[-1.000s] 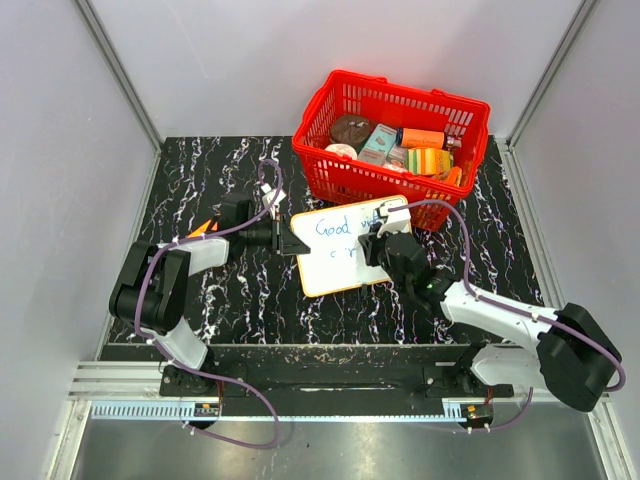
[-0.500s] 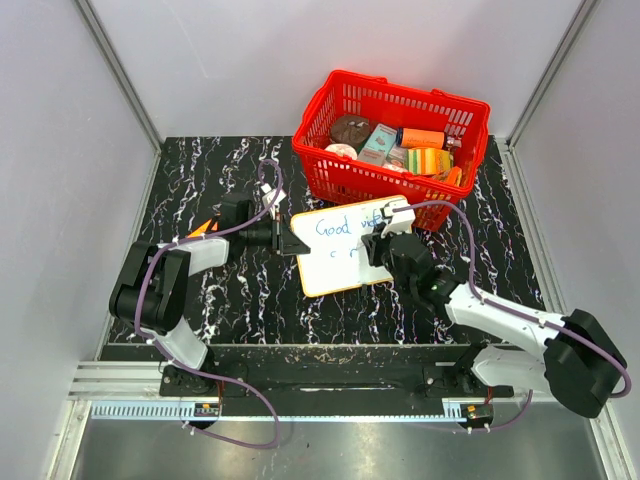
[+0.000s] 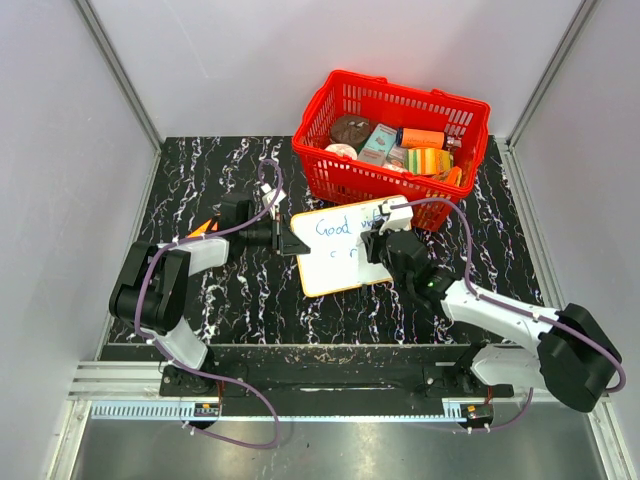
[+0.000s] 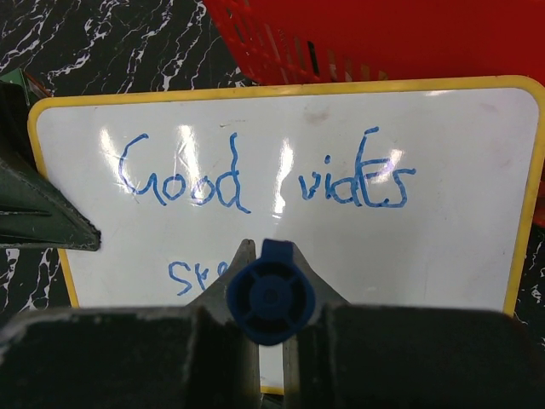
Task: Write a sentence on the whiteboard
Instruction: Write on the whiteboard at the whiteboard stand.
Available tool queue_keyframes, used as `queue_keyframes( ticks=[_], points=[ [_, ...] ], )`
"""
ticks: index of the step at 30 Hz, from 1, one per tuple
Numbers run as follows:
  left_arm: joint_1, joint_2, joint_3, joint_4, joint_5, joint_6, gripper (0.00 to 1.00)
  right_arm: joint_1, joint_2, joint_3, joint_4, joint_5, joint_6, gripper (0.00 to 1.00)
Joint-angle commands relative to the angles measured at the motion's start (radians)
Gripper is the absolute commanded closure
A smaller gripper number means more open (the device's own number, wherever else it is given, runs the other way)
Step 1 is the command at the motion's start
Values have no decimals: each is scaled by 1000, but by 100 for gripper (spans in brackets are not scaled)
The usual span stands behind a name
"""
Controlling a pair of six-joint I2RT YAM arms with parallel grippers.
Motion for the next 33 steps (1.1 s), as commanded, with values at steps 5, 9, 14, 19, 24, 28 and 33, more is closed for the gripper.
queue_keyframes(
  ticks=[5, 9, 14, 19, 24, 28, 33],
  points=[
    [-20, 38, -10, -50, -156, 122, 100, -14, 15, 20, 35, 35, 6, 100],
    [-20, 38, -10, -50, -158, 122, 100, -14, 3, 7, 23, 23, 9, 100],
    [-20, 38, -10, -50, -158, 120, 100, -14, -13, -11, 9, 3, 10, 100],
    [-20, 40, -10, -50, -156, 120, 100, -14, -25, -25, -9, -7, 10, 100],
    [-20, 38, -10, -49, -156, 120, 100, -14, -34, -42, -23, -20, 18, 100],
    [-20, 41, -9, -50, -156, 120, 100, -14, -37, -53, -26, -33, 26, 100],
    [-20, 41, -9, -50, -156, 120, 100, -16, -40, -62, -32, -45, 27, 100]
  ],
)
